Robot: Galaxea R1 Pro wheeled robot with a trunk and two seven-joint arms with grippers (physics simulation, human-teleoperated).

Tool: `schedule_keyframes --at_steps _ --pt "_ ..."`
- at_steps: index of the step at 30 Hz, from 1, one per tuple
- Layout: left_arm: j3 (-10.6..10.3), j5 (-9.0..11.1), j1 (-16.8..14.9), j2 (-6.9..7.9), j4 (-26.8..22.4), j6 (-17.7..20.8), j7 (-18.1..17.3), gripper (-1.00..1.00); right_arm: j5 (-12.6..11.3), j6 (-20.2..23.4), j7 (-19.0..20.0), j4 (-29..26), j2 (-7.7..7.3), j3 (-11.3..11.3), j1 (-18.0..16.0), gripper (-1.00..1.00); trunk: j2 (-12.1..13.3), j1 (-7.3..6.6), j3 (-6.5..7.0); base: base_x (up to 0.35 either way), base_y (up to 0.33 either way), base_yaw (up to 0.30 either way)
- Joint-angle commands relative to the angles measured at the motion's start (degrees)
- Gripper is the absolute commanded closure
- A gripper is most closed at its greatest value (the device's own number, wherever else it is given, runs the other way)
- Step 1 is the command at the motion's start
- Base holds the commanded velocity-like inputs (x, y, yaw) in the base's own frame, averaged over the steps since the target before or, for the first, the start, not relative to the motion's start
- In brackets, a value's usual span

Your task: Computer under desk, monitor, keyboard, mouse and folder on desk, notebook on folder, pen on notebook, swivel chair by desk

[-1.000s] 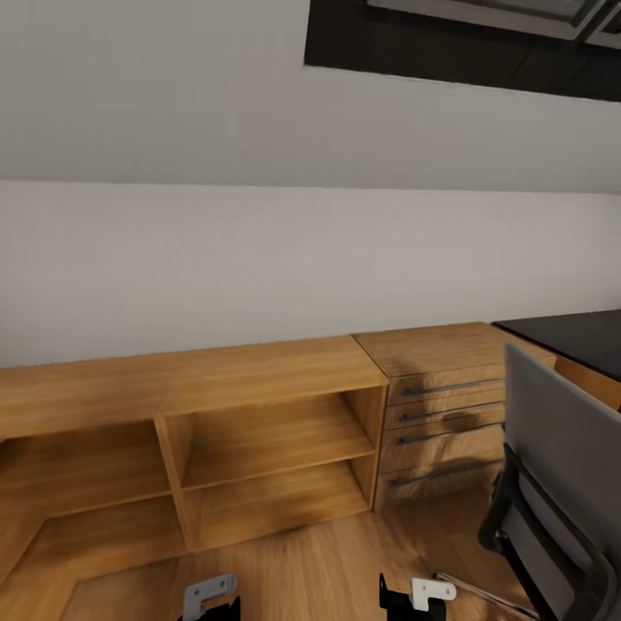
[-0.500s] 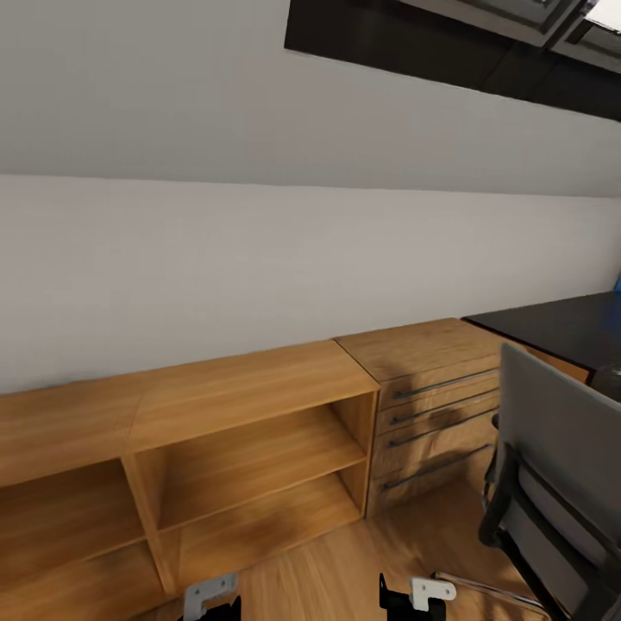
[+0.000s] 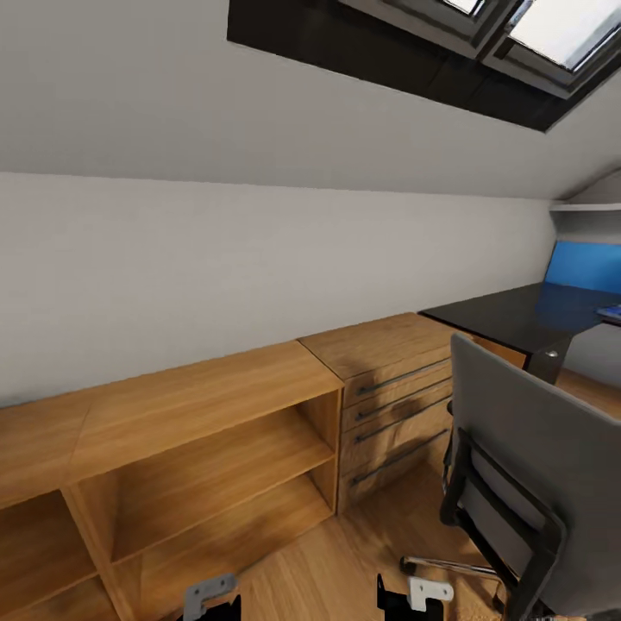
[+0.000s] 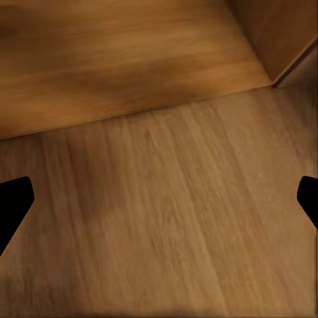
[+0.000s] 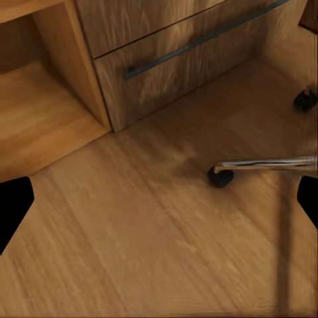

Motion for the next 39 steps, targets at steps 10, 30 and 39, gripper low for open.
schedule_keyframes --at_steps 10,30,39 --pt "-0.06 0.22 -0.06 0.06 -0.04 0.19 0.4 -1.0 -0.3 -0.08 -2.46 0.06 0.95 0.02 -0.05 -1.0 -0.03 -0.01 -0.52 0.0 0.0 -0.252" --pt "-0.06 0.23 -0.06 0.06 -0.03 0.19 0.4 -1.0 -0.32 -0.08 -3.24 0.06 0.99 -0.79 -0.05 -1.0 -0.03 -0.01 -2.26 0.0 0.0 -0.111" --pt "-0.06 0.23 -0.06 0.06 -0.03 0.19 0.4 -1.0 -0.3 -0.08 -3.25 0.06 0.98 -1.56 -0.05 -1.0 -0.03 -0.01 -3.07 0.0 0.0 -0.096"
